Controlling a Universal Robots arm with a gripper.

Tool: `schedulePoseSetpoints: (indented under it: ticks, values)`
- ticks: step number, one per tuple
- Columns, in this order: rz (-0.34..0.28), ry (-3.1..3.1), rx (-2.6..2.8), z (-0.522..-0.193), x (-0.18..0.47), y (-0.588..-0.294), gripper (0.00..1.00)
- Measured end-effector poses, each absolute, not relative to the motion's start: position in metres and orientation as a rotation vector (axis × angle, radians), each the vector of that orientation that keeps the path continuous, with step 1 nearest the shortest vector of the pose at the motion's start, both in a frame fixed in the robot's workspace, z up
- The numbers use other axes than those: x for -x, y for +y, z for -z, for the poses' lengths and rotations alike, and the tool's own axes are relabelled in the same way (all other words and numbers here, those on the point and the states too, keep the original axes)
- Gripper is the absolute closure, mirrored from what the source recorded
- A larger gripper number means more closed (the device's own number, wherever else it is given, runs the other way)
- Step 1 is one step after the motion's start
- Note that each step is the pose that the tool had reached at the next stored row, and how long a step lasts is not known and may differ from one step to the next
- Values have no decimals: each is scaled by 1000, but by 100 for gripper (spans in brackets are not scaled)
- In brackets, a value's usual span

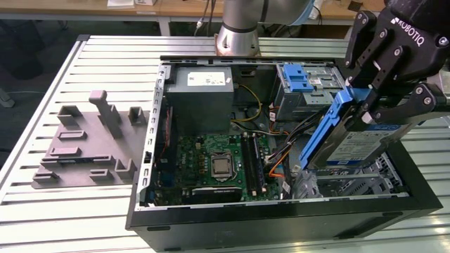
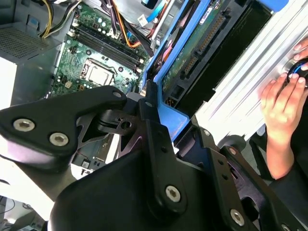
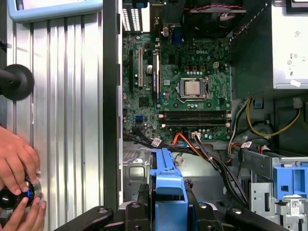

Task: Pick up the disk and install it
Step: 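Insert the disk into the insertion slot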

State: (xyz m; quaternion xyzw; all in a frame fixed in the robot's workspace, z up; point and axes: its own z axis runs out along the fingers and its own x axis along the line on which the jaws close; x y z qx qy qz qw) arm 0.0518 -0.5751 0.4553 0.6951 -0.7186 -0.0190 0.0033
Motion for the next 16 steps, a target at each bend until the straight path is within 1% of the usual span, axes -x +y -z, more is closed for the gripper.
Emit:
schedulePoseSetpoints:
  ticks: [4,16]
  values:
    - [46,-2259,-2186,-455,-52,-575,64]
    - [45,-2260,-2186,-452,-68,-575,64]
